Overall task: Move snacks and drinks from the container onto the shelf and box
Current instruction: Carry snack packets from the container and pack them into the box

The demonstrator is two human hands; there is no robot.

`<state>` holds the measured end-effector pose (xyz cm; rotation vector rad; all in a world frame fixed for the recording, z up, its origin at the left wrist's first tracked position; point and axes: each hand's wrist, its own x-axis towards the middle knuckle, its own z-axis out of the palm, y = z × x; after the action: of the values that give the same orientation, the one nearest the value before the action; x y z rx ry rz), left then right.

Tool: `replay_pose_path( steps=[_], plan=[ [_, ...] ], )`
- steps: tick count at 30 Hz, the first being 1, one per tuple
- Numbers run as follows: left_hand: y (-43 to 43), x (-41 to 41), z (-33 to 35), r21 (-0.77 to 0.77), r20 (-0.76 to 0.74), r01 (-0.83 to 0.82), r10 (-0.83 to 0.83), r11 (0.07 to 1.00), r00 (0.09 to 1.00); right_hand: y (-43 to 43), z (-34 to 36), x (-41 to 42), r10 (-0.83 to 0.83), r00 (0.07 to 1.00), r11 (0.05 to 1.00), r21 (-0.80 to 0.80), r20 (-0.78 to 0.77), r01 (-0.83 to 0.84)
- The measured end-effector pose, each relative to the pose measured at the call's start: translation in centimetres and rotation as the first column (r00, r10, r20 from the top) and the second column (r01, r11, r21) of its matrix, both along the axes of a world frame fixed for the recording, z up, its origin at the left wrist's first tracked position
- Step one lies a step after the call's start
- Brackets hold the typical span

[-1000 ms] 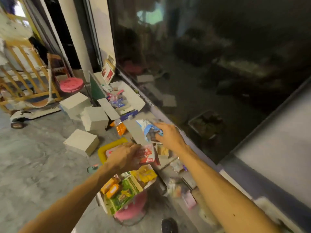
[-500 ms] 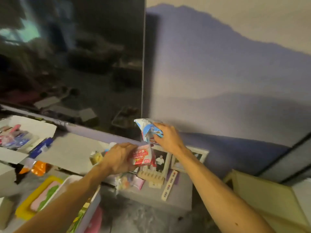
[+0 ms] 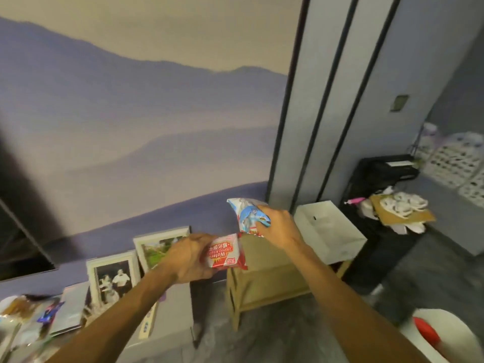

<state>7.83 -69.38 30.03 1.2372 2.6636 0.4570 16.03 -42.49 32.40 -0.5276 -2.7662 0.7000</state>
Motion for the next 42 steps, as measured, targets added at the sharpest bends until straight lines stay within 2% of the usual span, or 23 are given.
replay_pose_path(
  steps=[4,6,9,11,15,23,28,36,39,42],
  plan=[
    [9.6,1.5,-0.5,-0.001,0.041,0.115,-0.115,0.993,0.993,9.3,-1.4,4.9,-0.148,0.989,0.988,-0.053,-0.022,0.146],
    [14.0,1.9,-0.8,-0.01,0.041,0.166,-0.165,0.986,0.985,12.8,-1.6,7.0,-0.193,0.981,0.981,-0.019,-0.024,0.192],
    [20.4,2.1,-0.8,-0.023,0.027,0.243,-0.242,0.97,0.97,16.8,-0.6,10.1,-0.264,0.963,0.956,-0.145,-0.058,0.253],
    [24.6,1.5,-1.0,-0.031,-0.004,0.29,-0.291,0.956,0.957,20.0,-1.0,11.2,-0.295,0.953,0.949,-0.135,-0.064,0.285],
    [32.6,-0.5,-1.7,0.002,-0.047,0.348,-0.348,0.937,0.936,27.3,-3.2,11.1,-0.329,0.944,0.944,-0.022,0.008,0.329],
    [45.9,-6.6,-4.4,0.064,0.041,0.333,-0.336,0.941,0.941,40.2,-6.7,6.7,-0.415,0.909,0.906,-0.075,0.038,0.417],
    [51.4,-9.5,-6.0,0.123,0.232,0.141,-0.167,0.982,0.958,45.2,-7.3,4.3,-0.413,0.909,0.903,-0.104,0.065,0.417],
    [59.2,-10.2,-9.7,0.038,0.31,-0.114,0.096,0.993,0.946,53.8,-12.4,-0.2,-0.204,0.97,0.964,-0.149,0.129,0.222],
    [61.9,-9.8,-11.9,-0.047,0.354,-0.332,0.326,0.942,0.877,57.1,-15.5,-2.2,-0.102,0.984,0.973,-0.19,0.146,0.129],
    [64.4,-9.0,-14.5,-0.139,0.453,-0.531,0.53,0.836,0.717,60.0,-19.4,-4.1,0.016,0.989,0.966,-0.258,0.147,0.022]
  ],
)
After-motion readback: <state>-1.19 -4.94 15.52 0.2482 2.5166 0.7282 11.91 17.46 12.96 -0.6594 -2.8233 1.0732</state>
